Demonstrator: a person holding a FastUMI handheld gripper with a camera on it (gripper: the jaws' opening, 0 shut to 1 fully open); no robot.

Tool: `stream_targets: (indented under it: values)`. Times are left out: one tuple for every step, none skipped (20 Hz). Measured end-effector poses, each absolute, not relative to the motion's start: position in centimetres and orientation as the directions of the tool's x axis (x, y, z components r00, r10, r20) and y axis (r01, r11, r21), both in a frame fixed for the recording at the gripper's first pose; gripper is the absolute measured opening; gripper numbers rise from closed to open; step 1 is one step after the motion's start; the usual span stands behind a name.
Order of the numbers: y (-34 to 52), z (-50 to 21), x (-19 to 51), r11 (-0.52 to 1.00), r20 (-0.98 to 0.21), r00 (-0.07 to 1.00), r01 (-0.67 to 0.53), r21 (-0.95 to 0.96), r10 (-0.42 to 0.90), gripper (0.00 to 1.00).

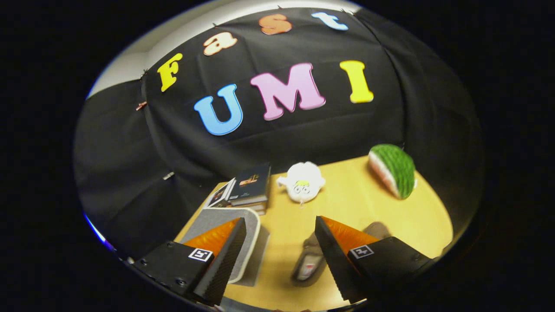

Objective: Open the storage box then place both shoes into the box .Put the left shoe in first, then the right shoe, with the right side of both shoes facing outward in a uniform manner.

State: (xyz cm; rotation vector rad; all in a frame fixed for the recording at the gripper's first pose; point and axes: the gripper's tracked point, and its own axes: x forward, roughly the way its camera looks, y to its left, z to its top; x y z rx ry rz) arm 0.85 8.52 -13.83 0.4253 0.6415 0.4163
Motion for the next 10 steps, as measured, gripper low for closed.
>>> stream_targets:
  values:
    - [9.5,-15.5,0.4,0.813,-0.503,0.678,-0.251,0.526,0.535,0.98]
    - [10.8,-16.8,-0.6,0.781,-0.520,0.619,-0.268,0.564,0.588,0.98]
    - [12.2,-17.7,-1.5,0.738,-0.521,0.560,-0.276,0.616,0.644,0.98]
    - [13.5,-18.3,-2.5,0.691,-0.515,0.500,-0.274,0.669,0.697,0.98]
    - [14.5,-18.9,-3.2,0.650,-0.504,0.451,-0.269,0.711,0.737,0.98]
    - [15.1,-19.5,-3.7,0.620,-0.494,0.411,-0.268,0.738,0.766,0.98]
    - [15.7,-20.1,-4.0,0.595,-0.484,0.379,-0.271,0.757,0.788,0.98]
    - [16.2,-20.8,-4.1,0.576,-0.477,0.355,-0.264,0.774,0.804,0.98]
    - [16.8,-21.5,-4.2,0.553,-0.468,0.328,-0.246,0.796,0.820,0.98]
    - [17.3,-22.0,-4.6,0.527,-0.457,0.299,-0.223,0.820,0.838,0.98]
